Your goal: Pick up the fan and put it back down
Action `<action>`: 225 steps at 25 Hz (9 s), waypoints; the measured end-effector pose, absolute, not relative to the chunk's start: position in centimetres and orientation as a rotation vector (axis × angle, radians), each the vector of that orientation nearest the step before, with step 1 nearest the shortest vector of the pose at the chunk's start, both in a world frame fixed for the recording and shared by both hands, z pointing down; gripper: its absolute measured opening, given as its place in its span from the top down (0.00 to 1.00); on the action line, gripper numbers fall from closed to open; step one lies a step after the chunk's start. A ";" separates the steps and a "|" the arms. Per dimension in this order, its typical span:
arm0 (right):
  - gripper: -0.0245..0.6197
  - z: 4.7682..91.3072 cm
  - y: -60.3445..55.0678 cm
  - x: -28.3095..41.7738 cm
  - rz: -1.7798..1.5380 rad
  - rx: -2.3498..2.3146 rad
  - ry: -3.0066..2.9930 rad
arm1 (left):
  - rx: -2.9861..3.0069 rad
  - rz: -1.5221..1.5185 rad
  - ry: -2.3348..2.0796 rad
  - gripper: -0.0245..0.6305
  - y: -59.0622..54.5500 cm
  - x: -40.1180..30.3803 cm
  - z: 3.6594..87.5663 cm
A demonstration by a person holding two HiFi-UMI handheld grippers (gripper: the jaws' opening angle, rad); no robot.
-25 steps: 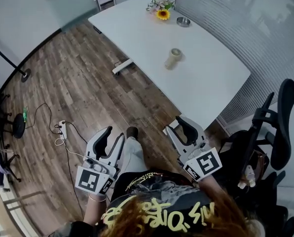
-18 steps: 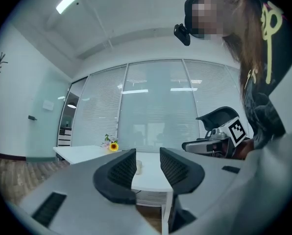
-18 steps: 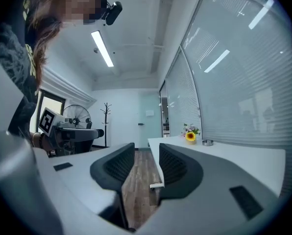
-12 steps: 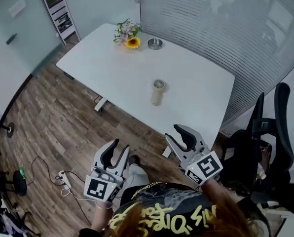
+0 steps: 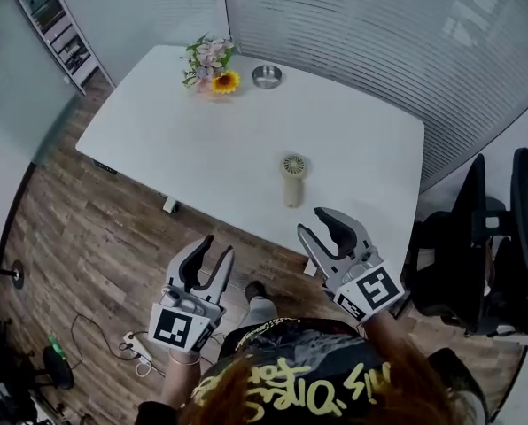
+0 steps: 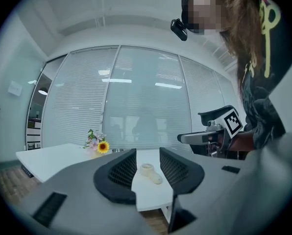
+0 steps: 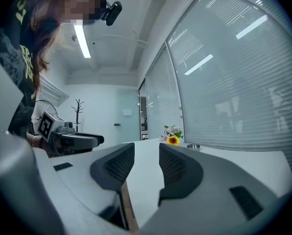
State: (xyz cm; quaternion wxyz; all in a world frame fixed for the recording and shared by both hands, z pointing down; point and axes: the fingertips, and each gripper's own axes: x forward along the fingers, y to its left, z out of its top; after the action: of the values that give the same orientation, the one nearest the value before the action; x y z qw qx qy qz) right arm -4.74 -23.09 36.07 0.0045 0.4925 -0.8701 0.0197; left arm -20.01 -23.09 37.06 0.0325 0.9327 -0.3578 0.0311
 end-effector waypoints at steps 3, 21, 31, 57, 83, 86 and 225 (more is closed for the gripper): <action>0.75 36.0 -24.9 -5.4 0.062 1.609 -2.699 | 2.905 0.102 -1.039 0.75 -25.5 -20.5 36.8; 0.75 38.6 -29.6 -3.3 0.140 1.839 -2.488 | 2.927 0.038 -0.781 0.76 -33.2 -18.2 38.0; 0.72 41.5 -33.5 -2.3 0.142 1.816 -2.376 | 2.901 -0.012 -0.830 0.76 -33.3 -20.2 38.6; 0.47 54.9 -42.4 0.2 0.576 1.755 -2.083 | 2.859 -0.019 -0.969 0.77 -32.7 -25.6 39.0; 0.47 40.3 -33.2 5.6 0.020 1.865 -2.345 | 2.980 -0.008 -0.795 0.77 -31.2 -12.9 36.0; 0.47 38.9 -31.9 6.9 -0.024 1.880 -2.356 | 3.005 0.003 -0.757 0.77 -31.0 -10.5 35.5; 0.47 51.0 -50.8 8.9 0.409 1.815 -2.184 | 2.976 0.147 -0.558 0.85 -40.5 -6.2 38.0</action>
State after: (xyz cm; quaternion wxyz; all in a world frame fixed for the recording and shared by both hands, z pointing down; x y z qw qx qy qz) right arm 8.92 -50.82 51.01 0.1361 0.6267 -0.7542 0.1412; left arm -6.21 -40.54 37.95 0.0553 0.9802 -0.1839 0.0485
